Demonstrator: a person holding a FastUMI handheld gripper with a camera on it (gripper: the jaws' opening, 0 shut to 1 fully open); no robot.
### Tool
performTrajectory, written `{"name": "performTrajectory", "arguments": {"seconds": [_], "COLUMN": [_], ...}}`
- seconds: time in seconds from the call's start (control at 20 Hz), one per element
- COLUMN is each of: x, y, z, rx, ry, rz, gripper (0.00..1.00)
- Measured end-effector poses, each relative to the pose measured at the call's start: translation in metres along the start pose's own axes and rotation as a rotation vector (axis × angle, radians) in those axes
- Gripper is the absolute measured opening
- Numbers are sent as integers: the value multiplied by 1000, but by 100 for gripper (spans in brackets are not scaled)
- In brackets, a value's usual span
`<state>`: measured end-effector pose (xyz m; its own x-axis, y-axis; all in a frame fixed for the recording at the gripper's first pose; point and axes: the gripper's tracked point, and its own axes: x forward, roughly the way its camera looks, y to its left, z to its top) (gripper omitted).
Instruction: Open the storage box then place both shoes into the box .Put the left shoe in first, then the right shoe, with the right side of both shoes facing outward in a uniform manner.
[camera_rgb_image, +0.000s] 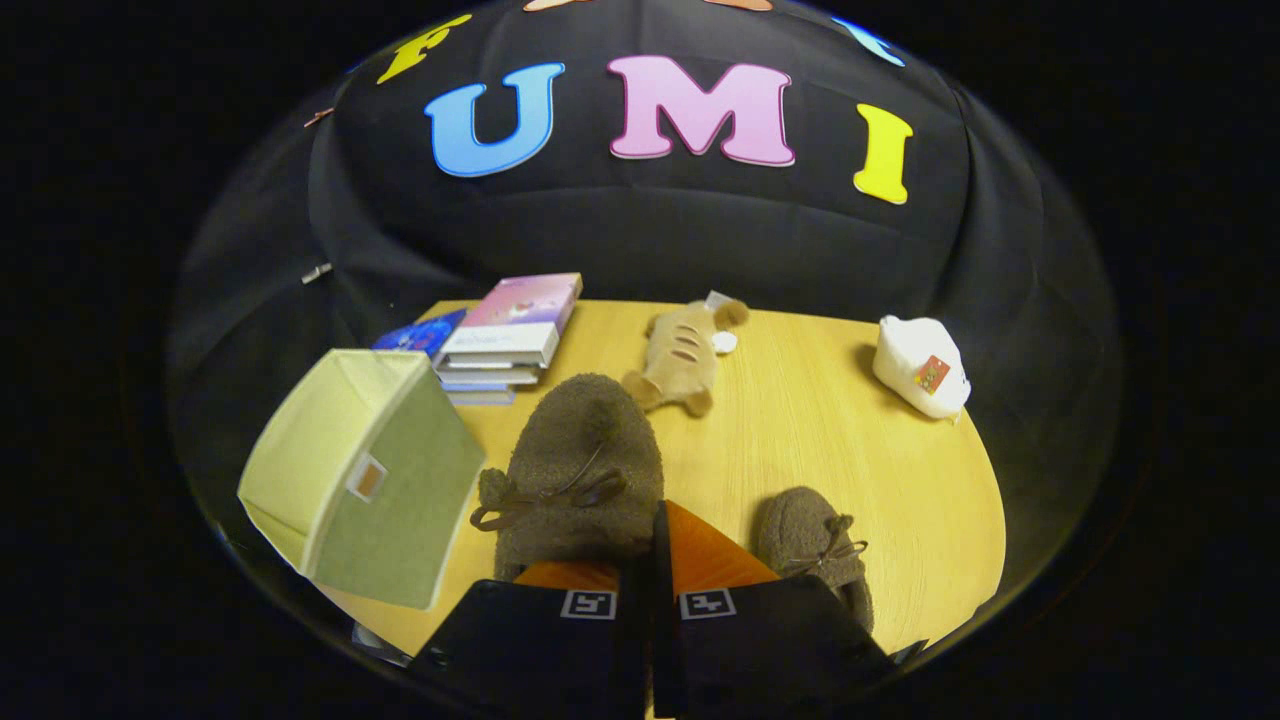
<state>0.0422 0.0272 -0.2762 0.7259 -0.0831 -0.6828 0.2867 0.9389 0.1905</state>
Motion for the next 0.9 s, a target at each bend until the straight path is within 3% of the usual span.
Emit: {"name": "performTrajectory", "arguments": {"seconds": [0.45, 0.7, 0.9], "x": [-20, 2, 24], "y": [149, 229, 272], "z": [79, 72, 38], "rx": [102, 105, 124], "ry": [33, 114, 226], "rz": [206, 267, 257], "gripper": [8, 8, 8]}}
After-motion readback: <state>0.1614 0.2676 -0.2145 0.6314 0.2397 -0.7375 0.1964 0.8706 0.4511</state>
